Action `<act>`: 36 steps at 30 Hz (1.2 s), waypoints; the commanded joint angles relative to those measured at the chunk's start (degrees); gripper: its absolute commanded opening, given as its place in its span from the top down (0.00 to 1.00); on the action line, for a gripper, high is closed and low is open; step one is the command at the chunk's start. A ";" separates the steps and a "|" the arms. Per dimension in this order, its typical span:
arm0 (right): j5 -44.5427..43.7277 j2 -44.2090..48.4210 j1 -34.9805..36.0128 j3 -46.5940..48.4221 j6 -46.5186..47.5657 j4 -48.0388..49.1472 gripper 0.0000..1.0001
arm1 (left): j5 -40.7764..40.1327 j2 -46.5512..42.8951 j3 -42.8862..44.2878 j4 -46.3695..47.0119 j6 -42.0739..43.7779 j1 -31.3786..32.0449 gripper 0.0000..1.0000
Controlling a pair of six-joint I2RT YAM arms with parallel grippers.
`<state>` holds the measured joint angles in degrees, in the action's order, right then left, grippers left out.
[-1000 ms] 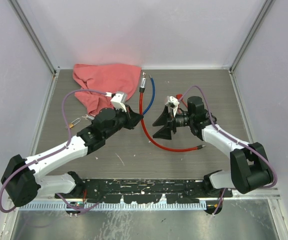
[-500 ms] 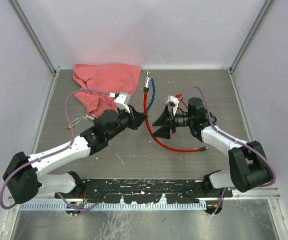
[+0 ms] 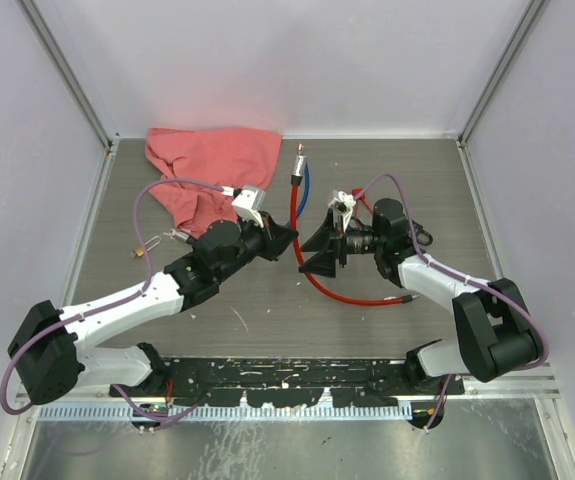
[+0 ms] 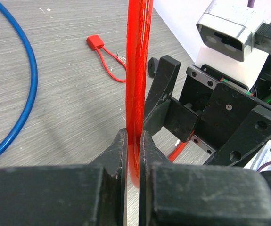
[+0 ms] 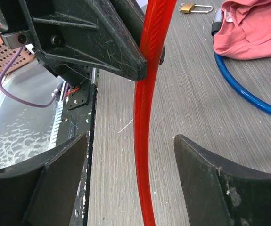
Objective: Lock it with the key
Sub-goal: Pick up the lock from the center of the board.
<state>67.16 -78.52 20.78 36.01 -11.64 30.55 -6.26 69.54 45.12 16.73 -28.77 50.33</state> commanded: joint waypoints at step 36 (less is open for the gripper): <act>-5.44 0.77 3.20 -0.68 -10.24 12.30 0.87 | -1.56 -0.95 3.30 7.44 -1.01 1.40 1.00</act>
<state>60.97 -80.25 23.66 34.15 -21.50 39.75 -7.31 70.06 45.95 17.34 -29.19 51.35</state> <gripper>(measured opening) 0.248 0.045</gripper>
